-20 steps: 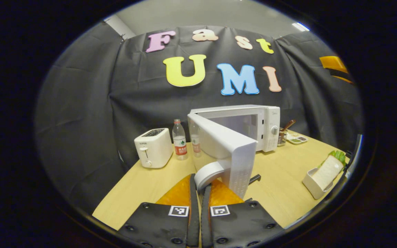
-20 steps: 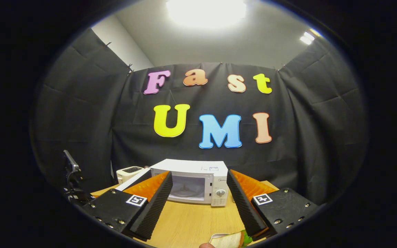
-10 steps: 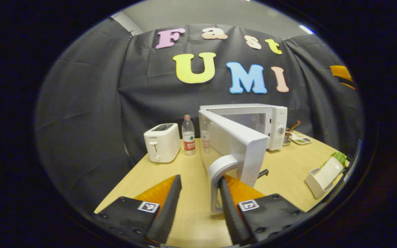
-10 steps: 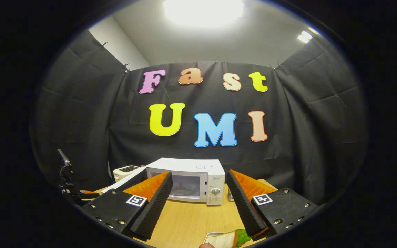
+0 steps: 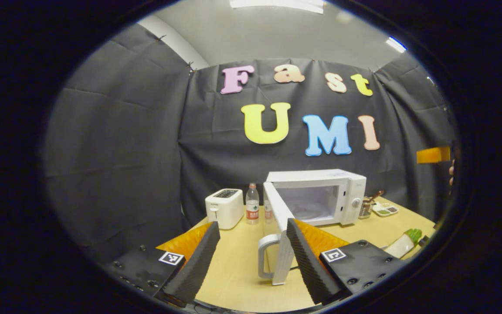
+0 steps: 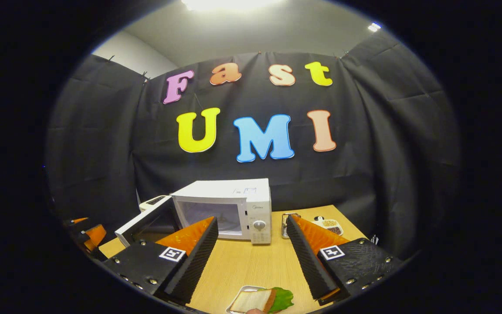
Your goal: Open the microwave oven with the left hand, put the food in, and close the microwave oven.
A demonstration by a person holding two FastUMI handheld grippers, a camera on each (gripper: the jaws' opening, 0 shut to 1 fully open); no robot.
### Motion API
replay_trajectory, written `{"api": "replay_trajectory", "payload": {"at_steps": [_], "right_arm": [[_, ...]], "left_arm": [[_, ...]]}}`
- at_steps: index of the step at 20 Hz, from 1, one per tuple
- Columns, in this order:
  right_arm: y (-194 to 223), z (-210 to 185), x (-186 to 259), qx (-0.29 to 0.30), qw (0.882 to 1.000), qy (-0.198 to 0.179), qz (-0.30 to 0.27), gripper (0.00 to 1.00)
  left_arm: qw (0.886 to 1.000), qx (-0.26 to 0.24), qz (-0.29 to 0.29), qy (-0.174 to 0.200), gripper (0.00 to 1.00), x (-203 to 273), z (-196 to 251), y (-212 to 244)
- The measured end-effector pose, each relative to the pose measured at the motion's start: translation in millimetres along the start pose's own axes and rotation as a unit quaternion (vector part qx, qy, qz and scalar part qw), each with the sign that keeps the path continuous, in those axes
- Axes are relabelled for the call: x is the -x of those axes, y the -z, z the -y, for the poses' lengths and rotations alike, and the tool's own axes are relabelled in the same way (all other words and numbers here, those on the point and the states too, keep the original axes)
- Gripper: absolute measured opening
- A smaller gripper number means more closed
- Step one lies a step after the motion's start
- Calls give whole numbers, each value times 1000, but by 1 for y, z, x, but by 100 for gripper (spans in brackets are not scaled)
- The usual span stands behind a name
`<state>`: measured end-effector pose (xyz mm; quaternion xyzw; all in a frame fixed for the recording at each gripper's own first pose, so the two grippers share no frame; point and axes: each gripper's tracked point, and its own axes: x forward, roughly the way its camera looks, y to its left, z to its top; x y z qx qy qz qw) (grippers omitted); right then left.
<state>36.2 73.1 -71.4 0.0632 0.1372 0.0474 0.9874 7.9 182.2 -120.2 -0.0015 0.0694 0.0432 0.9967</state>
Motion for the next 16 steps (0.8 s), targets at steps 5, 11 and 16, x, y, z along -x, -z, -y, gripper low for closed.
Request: {"api": "replay_trajectory", "payload": {"at_steps": [5, 11, 16], "right_arm": [[68, 21, -7, -53, 991, -23, -117, 96], [141, 44, -11, -102, 969, -20, -225, 96], [184, 53, -3, -159, 938, -20, -306, 96]], "left_arm": [[999, -2, 50, -14, 100, 21, 12, -63], [996, -3, 83, -36, 100, 39, 19, -98], [995, -15, 85, -46, 100, 50, 25, -102]]}}
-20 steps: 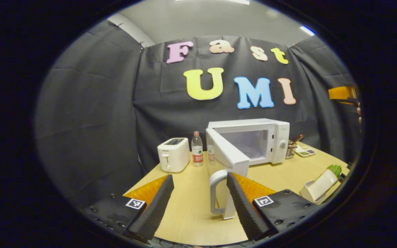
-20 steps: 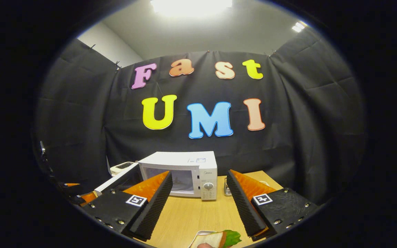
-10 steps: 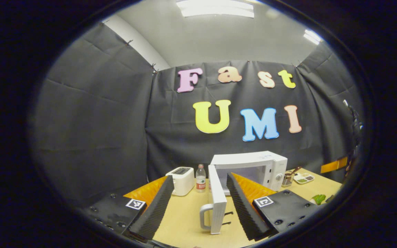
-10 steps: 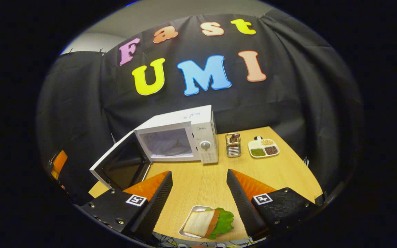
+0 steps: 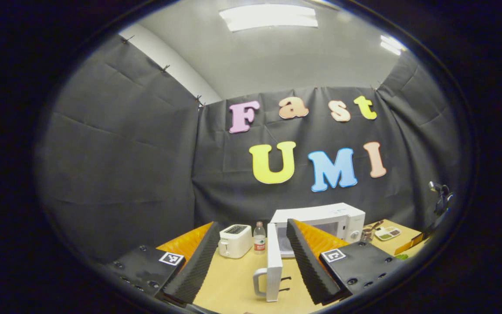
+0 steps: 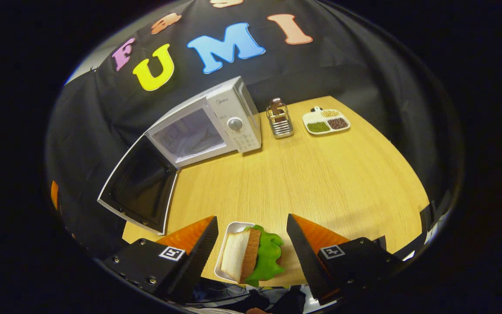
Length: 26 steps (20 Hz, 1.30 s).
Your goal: Open the microwave oven with the left hand, put the food in, and close the microwave oven.
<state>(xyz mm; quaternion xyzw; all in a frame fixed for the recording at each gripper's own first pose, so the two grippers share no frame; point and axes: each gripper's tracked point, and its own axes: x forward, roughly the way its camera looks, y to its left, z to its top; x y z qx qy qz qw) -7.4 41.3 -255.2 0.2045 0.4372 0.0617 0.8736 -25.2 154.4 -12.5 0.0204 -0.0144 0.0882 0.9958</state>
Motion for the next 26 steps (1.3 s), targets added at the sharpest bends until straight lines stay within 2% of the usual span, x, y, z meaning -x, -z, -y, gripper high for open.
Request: {"api": "replay_trajectory", "payload": {"at_steps": [5, 12, 13, 14, 15, 16, 17, 18, 21, 22, 23, 26], "right_arm": [[35, 12, -8, -45, 996, -13, -70, 99], [75, -4, -17, -84, 983, -68, -147, 95], [77, -3, -16, -86, 982, -68, -153, 88], [81, -6, -18, -86, 981, -73, -160, 66], [81, -6, -17, -88, 979, -80, -163, 65], [79, -11, -17, -95, 978, -93, -162, 57], [75, -13, -16, -99, 978, -100, -155, 53], [78, -13, -14, -85, 978, -108, -158, 34], [78, -16, -10, -48, 979, -122, -158, 35], [75, -16, -9, -46, 978, -126, -157, 31], [70, -17, -8, -49, 978, -131, -154, 35], [55, -29, -1, -69, 976, -155, -139, 35]], "left_arm": [[1000, -3, -10, -6, 98, 3, 9, 7], [1000, -17, -20, -5, 98, 5, 28, 10], [1000, -19, -19, -8, 98, 5, 29, 9], [1000, -20, -18, -9, 97, 6, 31, 8], [1000, -21, -19, -13, 96, 7, 32, 8], [999, -20, -20, -16, 98, 8, 33, 8], [999, -17, -22, -21, 96, 8, 34, 9], [999, -14, -24, -26, 100, 10, 35, 11], [999, -10, -23, -39, 98, 13, 40, 8], [999, -12, -21, -41, 100, 14, 41, 8], [999, -13, -19, -41, 98, 14, 44, 8], [999, -13, -17, -32, 98, 6, 53, 7]]}}
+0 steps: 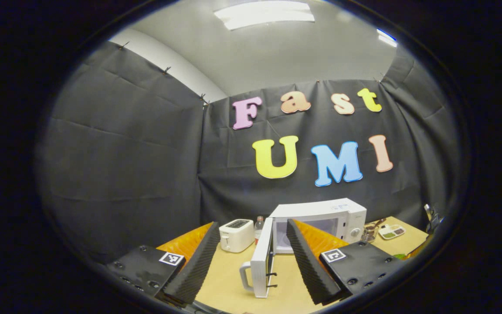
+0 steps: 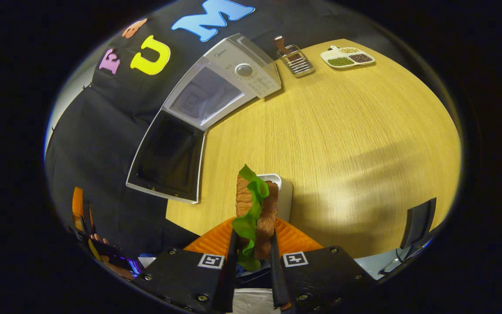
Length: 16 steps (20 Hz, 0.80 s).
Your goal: Open the microwave oven with the left hand, put the food in, and close the microwave oven.
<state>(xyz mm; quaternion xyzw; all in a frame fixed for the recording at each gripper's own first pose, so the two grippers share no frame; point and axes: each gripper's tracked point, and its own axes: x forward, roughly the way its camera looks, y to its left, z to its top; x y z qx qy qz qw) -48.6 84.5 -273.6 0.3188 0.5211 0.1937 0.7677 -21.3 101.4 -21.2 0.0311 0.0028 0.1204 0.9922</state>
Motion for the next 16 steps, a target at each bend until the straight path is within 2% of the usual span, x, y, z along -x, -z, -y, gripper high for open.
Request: {"api": "replay_trajectory", "payload": {"at_steps": [1, 3, 4, 10, 11, 16], "right_arm": [[-6, -5, 0, -4, 1000, -7, 4, 35], [-17, -23, -2, -10, 999, -28, 18, 35], [-24, -31, -5, -11, 999, -35, 26, 34], [-63, -82, -47, -14, 996, -48, 71, 34], [-70, -90, -56, -19, 995, -49, 79, 34], [-96, -129, -96, -24, 992, -51, 110, 34]], "left_arm": [[1000, 1, -2, 3, 96, -5, 2, 2], [1000, 9, 0, 11, 100, -17, 4, 2], [1000, 13, 1, 18, 96, -24, 6, 3], [998, 11, 10, 57, 96, -73, -12, 6], [998, 11, 13, 59, 100, -82, -20, 6], [998, 23, 7, 54, 99, -123, -59, 17]]}}
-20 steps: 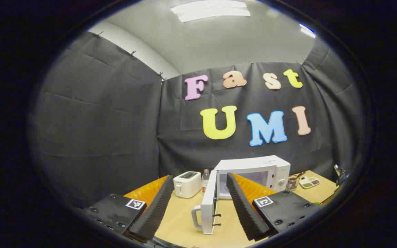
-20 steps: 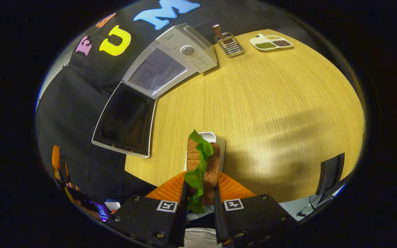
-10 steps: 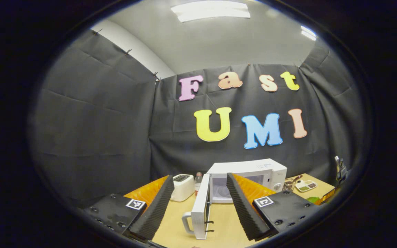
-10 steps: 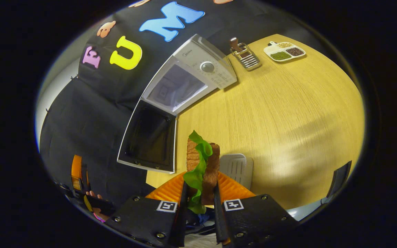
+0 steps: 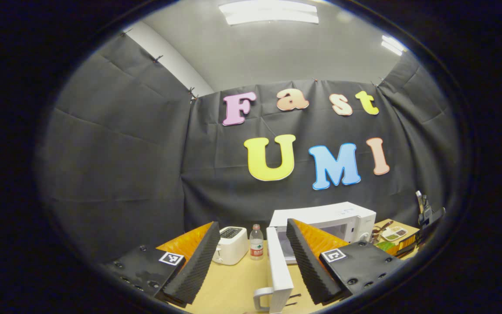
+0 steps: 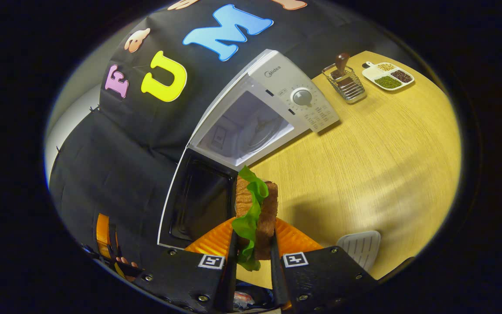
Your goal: Open the microwave oven with the left hand, put the food in, and close the microwave oven.
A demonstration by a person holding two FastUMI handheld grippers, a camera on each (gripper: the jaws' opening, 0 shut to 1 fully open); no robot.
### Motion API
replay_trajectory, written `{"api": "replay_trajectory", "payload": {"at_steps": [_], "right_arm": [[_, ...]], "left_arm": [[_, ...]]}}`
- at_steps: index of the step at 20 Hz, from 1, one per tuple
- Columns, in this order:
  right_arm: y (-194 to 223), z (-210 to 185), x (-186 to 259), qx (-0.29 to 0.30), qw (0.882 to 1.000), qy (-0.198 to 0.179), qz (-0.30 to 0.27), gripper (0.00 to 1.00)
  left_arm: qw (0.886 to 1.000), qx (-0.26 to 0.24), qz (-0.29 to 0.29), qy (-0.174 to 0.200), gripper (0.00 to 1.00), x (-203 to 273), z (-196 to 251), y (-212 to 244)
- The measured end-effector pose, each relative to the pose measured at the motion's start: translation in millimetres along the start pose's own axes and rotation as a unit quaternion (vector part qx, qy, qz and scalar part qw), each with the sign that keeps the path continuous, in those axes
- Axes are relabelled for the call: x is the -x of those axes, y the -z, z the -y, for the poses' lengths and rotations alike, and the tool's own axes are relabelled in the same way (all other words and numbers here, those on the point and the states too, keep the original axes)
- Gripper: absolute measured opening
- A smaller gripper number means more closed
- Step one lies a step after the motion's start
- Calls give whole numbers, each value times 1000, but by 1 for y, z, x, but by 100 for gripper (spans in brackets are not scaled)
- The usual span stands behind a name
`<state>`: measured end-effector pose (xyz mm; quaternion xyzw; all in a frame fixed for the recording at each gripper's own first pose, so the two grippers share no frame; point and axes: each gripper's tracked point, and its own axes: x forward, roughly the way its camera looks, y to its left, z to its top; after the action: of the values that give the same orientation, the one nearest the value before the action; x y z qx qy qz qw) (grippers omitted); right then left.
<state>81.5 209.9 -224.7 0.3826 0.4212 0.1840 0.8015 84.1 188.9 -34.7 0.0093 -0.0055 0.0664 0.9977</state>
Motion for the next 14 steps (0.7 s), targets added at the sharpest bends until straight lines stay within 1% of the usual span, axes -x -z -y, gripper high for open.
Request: {"api": "replay_trajectory", "payload": {"at_steps": [2, 5, 6, 9, 11, 12, 14], "right_arm": [[-7, -9, -17, 1, 1000, 1, 12, 34], [-23, -21, -46, -8, 999, -2, 40, 34], [-29, -25, -54, -11, 999, -2, 49, 34], [-47, -33, -79, -10, 997, 4, 82, 34], [-57, -35, -96, -1, 995, 11, 102, 34], [-61, -35, -104, 2, 994, 15, 109, 34], [-71, -34, -123, 0, 993, 19, 119, 34]], "left_arm": [[1000, 6, 1, 0, 100, -12, -14, 3], [1000, -2, 3, -3, 100, -28, -39, 6], [1000, -6, 2, -2, 98, -33, -47, 7], [1000, -13, -6, -5, 98, -40, -71, 15], [1000, -19, -10, -12, 100, -42, -89, 18], [1000, -23, -11, -17, 98, -43, -98, 21], [999, -24, -16, -27, 100, -45, -114, 25]]}}
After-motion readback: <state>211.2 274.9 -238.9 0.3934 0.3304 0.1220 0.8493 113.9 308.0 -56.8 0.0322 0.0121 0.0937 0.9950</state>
